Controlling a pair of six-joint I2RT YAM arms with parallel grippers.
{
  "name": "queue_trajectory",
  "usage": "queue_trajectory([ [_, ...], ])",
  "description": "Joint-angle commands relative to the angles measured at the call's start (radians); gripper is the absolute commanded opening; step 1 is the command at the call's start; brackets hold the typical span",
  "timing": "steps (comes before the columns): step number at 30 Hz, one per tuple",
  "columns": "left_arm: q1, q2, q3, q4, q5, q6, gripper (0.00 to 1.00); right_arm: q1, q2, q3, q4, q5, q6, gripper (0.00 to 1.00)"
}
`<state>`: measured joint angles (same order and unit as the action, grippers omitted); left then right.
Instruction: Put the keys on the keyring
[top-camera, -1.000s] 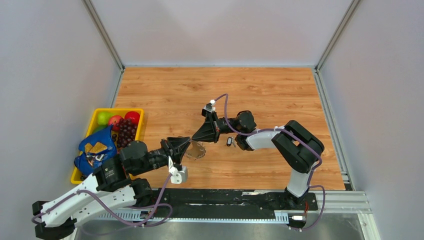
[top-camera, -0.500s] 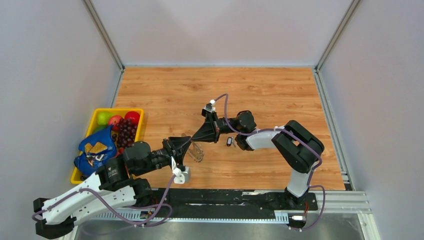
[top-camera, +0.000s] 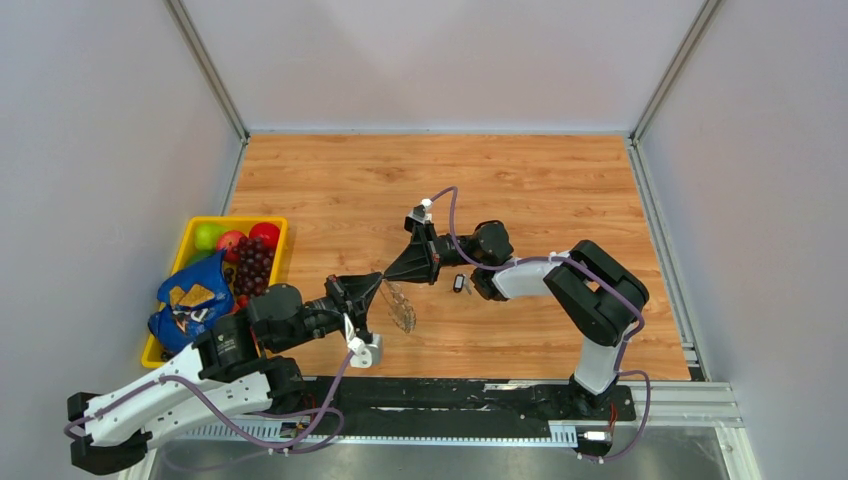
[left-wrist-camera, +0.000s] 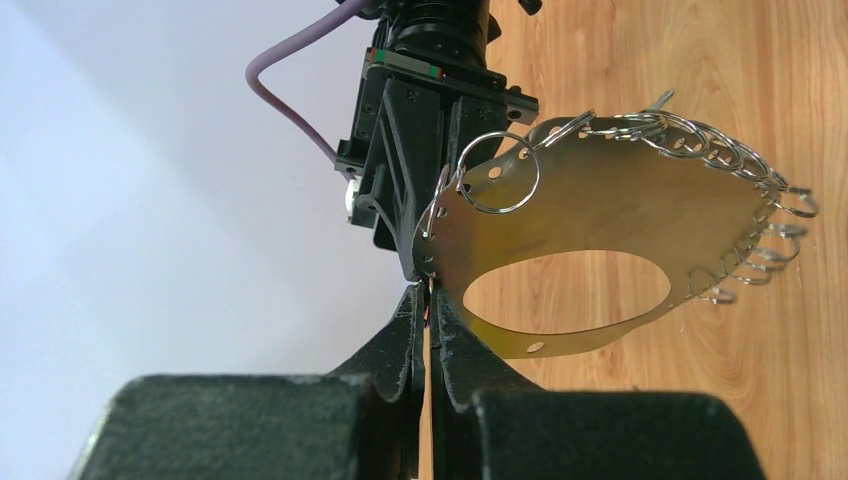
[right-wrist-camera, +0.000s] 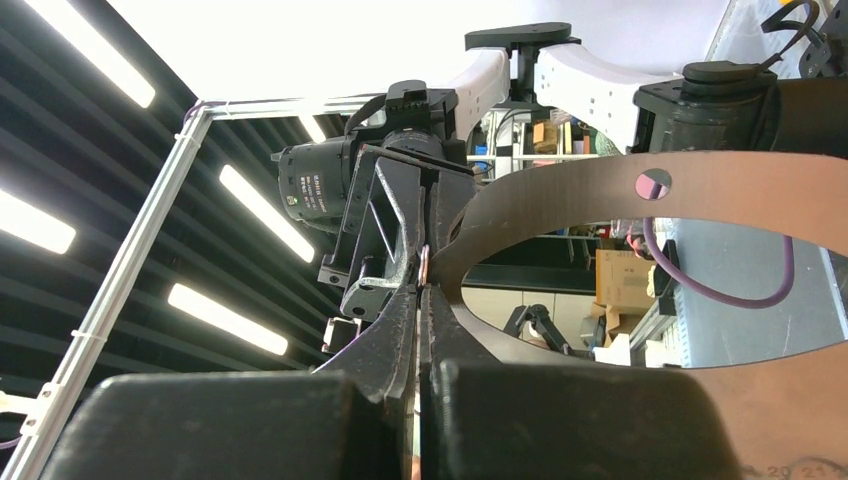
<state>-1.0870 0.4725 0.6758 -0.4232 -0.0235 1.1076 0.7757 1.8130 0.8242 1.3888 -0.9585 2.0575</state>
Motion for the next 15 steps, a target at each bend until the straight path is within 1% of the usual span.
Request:
queue_trajectory([
  [1,-0.004,0.003,0.009,0.069,-0.052,0.009,0.01,0.006,-0.037,0.003,0.089,0.008,0.146,0.00],
  [4,-0.006,0.004,0.027,0.070,-0.066,-0.012,0.00,0.004,-0.045,-0.002,0.079,0.002,0.129,0.00],
  [7,-0.007,0.025,0.096,0.028,-0.063,-0.067,0.00,0.003,-0.050,0.000,0.058,-0.027,0.094,0.01],
  [8,-0.007,0.043,0.115,-0.010,-0.060,-0.100,0.00,0.000,-0.052,-0.001,0.058,-0.038,0.084,0.03],
  [9,-0.007,0.053,0.153,-0.028,-0.056,-0.114,0.00,-0.006,-0.054,-0.002,0.058,-0.048,0.074,0.07],
  [12,-0.007,0.084,0.201,-0.105,-0.040,-0.159,0.00,-0.033,-0.072,-0.004,0.050,-0.076,0.031,0.20],
  [15,-0.007,0.112,0.247,-0.157,-0.039,-0.190,0.00,-0.069,-0.129,-0.016,-0.054,-0.101,-0.076,0.26],
])
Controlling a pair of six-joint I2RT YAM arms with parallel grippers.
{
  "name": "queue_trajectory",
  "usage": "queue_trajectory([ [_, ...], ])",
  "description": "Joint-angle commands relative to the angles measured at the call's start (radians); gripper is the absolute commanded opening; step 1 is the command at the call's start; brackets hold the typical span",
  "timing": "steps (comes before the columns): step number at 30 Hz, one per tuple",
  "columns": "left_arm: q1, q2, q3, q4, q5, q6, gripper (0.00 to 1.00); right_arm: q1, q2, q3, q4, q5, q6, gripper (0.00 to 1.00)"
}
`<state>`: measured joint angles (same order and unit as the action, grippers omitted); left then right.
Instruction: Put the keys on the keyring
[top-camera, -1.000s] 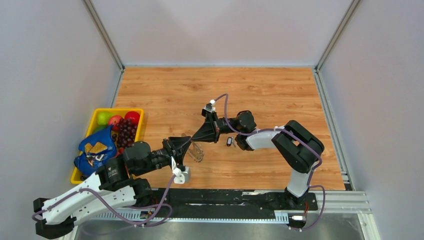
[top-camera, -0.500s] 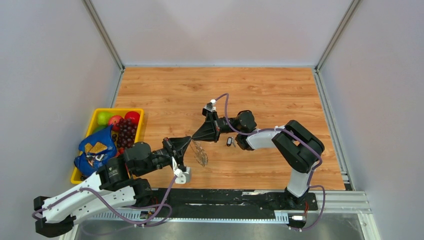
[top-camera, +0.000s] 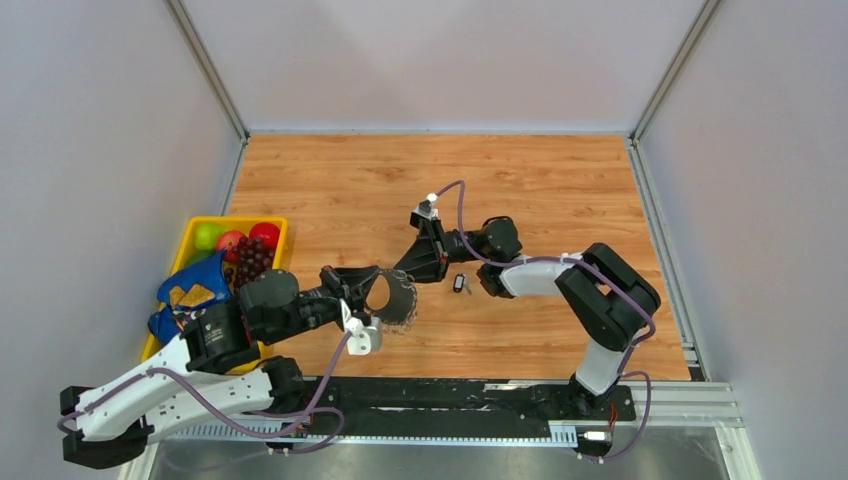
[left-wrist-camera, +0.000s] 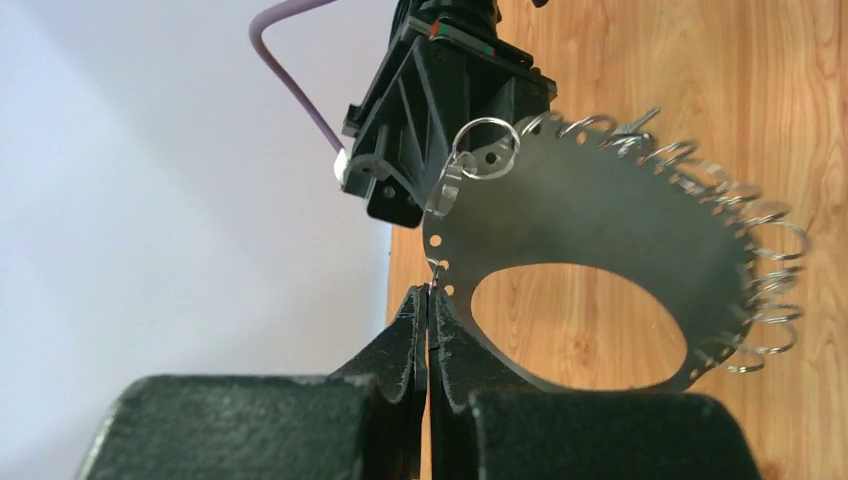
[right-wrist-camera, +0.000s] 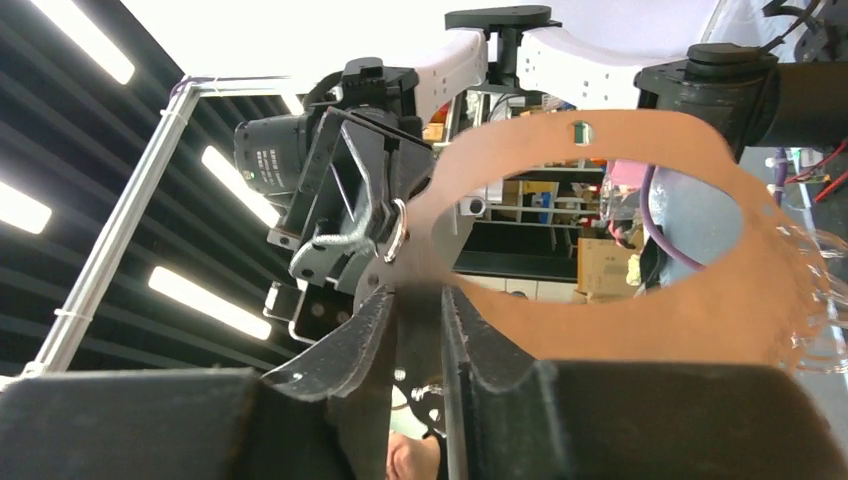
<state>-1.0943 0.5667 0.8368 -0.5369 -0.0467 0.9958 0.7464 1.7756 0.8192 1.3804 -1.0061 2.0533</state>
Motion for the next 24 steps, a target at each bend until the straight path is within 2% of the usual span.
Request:
queue_trajectory([
  [1,0.001,0.021,0.095,-0.063,-0.018,-0.094,0.00,-0.052,-0.115,-0.014,-0.100,-0.060,-0.124,0.28],
  [6,0.001,0.066,0.164,-0.115,-0.021,-0.157,0.01,-0.093,-0.235,0.007,-0.489,-0.079,-0.439,0.37],
  [10,0.000,0.108,0.217,-0.159,-0.005,-0.194,0.02,-0.125,-0.339,0.106,-1.026,0.006,-0.854,0.40],
  [11,-0.001,0.113,0.221,-0.168,0.000,-0.199,0.02,-0.130,-0.361,0.130,-1.114,0.035,-0.962,0.40],
  [13,-0.001,0.121,0.225,-0.171,0.009,-0.215,0.01,-0.141,-0.406,0.145,-1.191,0.068,-1.036,0.40],
  [17,-0.001,0.147,0.256,-0.170,0.019,-0.277,0.00,-0.164,-0.480,0.128,-1.234,0.099,-1.135,0.39],
  [24,-0.001,0.221,0.342,-0.162,0.018,-0.478,0.00,-0.167,-0.646,0.151,-1.312,0.186,-1.418,0.40],
])
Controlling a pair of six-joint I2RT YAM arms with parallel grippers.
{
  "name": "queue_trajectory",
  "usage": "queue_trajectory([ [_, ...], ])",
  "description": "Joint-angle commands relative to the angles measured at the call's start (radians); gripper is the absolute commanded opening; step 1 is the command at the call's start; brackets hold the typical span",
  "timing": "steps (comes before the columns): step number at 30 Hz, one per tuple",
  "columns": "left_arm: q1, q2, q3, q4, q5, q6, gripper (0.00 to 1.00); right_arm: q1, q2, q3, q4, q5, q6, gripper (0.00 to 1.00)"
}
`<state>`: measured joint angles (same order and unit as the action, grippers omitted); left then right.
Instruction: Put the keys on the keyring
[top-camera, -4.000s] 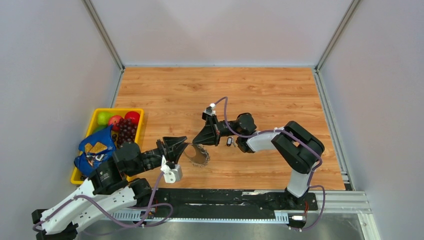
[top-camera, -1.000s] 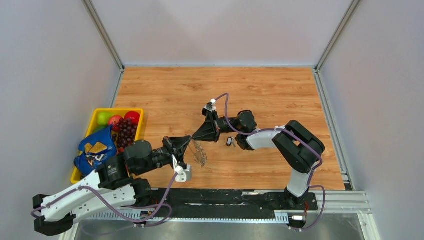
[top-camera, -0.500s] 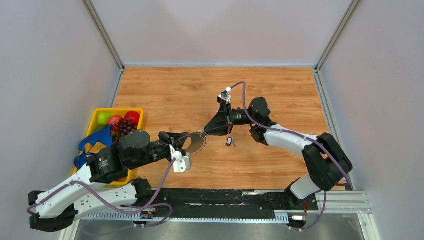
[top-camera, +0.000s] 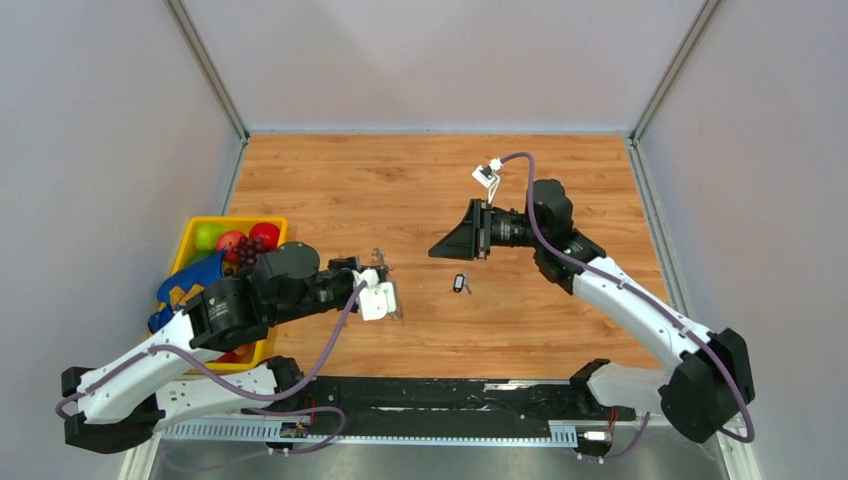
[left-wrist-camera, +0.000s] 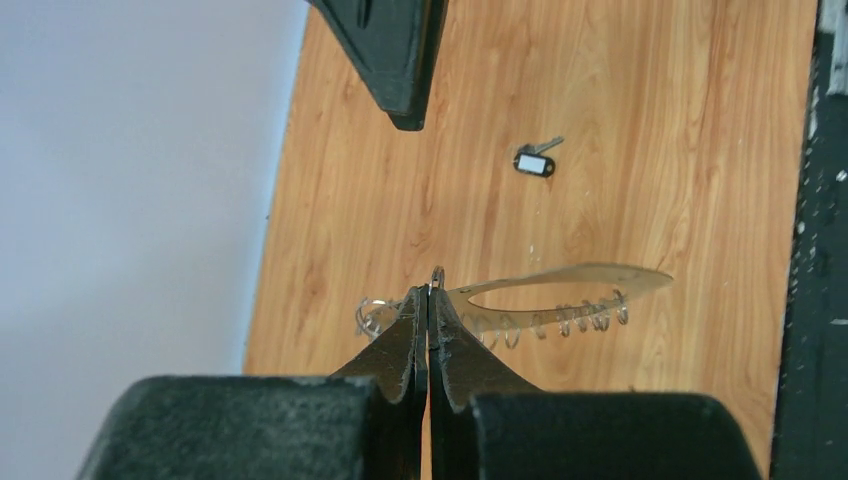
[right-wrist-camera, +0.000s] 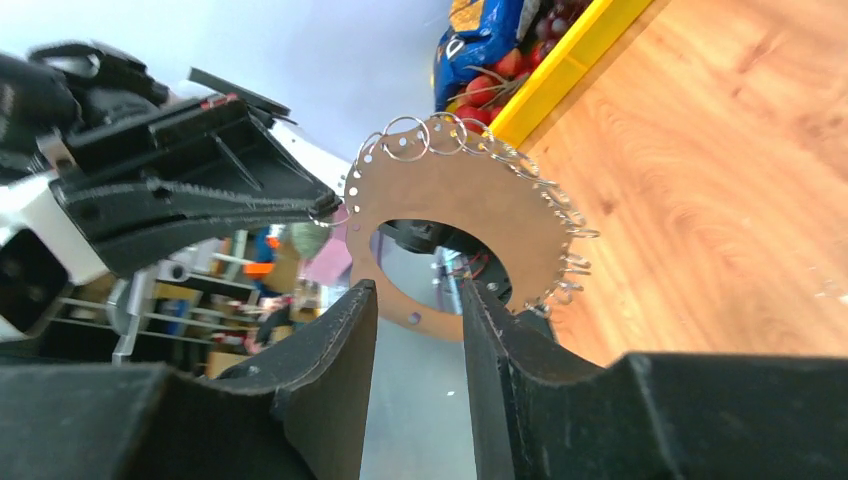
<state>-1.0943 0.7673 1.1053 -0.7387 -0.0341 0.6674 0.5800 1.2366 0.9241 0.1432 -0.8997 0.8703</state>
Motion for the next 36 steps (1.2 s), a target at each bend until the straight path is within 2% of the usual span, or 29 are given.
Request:
queue_trajectory([
  [1,-0.001,0.031,0.088,0.041,0.005,-0.187,0.00,0.002,-0.134,0.047,-0.076,0.094,-0.294,0.40],
  [6,-0.001,0.044,0.093,0.096,0.039,-0.252,0.00,0.040,-0.262,0.036,-0.102,0.224,-0.551,0.48],
  [13,-0.001,0.055,0.108,0.137,0.115,-0.322,0.00,0.086,-0.297,0.043,-0.113,0.171,-0.761,0.52],
  [17,-0.001,0.056,0.127,0.131,0.148,-0.376,0.00,0.171,-0.308,0.065,-0.154,0.204,-0.971,0.52],
  [22,-0.002,0.020,0.105,0.166,0.172,-0.421,0.00,0.300,-0.282,0.153,-0.251,0.176,-1.117,0.51],
  [28,-0.001,-0.003,0.078,0.239,0.228,-0.473,0.00,0.428,-0.179,0.265,-0.348,0.239,-1.182,0.48],
  [36,-0.001,-0.044,0.053,0.277,0.302,-0.541,0.00,0.470,-0.176,0.296,-0.358,0.331,-1.184,0.44],
])
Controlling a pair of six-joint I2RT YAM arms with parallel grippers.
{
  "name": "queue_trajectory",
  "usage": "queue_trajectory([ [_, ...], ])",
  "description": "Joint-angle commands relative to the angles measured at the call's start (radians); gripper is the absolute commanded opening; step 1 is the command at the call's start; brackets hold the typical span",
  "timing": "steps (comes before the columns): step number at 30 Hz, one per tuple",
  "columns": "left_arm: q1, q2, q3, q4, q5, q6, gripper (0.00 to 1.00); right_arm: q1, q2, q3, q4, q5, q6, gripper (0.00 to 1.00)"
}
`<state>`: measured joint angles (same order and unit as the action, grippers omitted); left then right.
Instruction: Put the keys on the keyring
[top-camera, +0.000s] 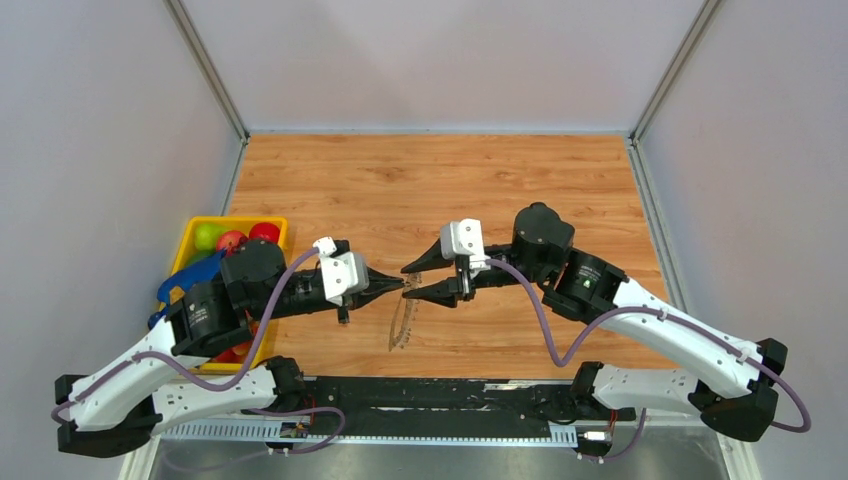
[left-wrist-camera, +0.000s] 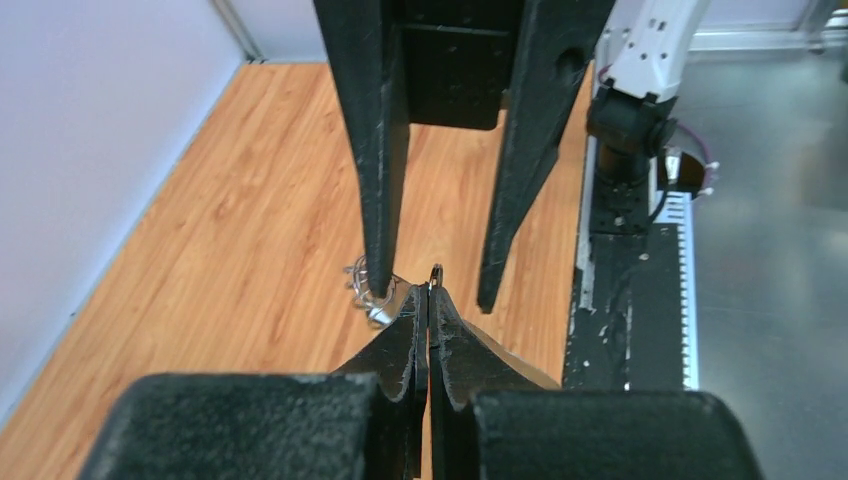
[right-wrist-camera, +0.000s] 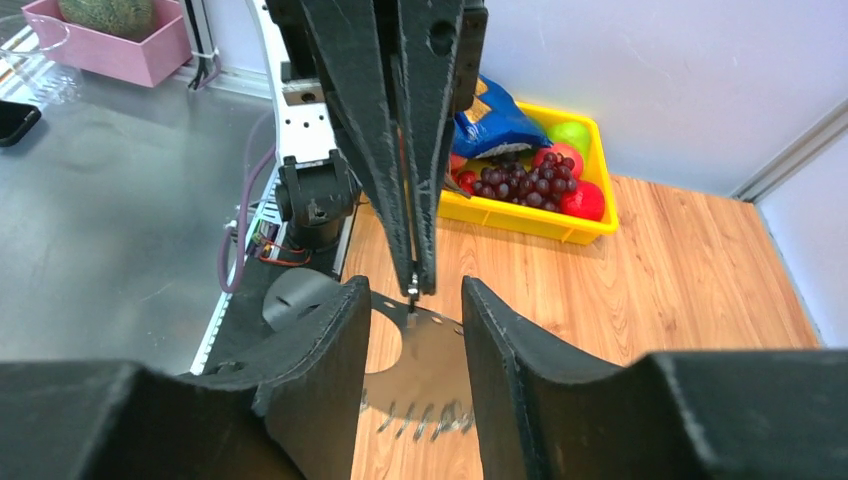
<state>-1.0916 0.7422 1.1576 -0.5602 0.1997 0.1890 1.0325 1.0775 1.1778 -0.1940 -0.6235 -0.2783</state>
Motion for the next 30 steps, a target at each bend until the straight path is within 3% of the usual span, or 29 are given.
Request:
queue_trajectory([
  [1,-0.004,-0.023,0.001,0.097,0.072,-0.067,0.00,0.021,-0.021,0.042,-0.022,0.063,-0.033,0.44],
  [17,-0.004,-0.029,-0.005,0.096,0.063,-0.063,0.00,0.048,-0.048,0.053,-0.035,0.074,0.020,0.30],
  [30,-0.004,-0.033,-0.013,0.116,0.024,-0.065,0.00,0.072,-0.051,0.054,-0.038,0.085,0.033,0.08],
])
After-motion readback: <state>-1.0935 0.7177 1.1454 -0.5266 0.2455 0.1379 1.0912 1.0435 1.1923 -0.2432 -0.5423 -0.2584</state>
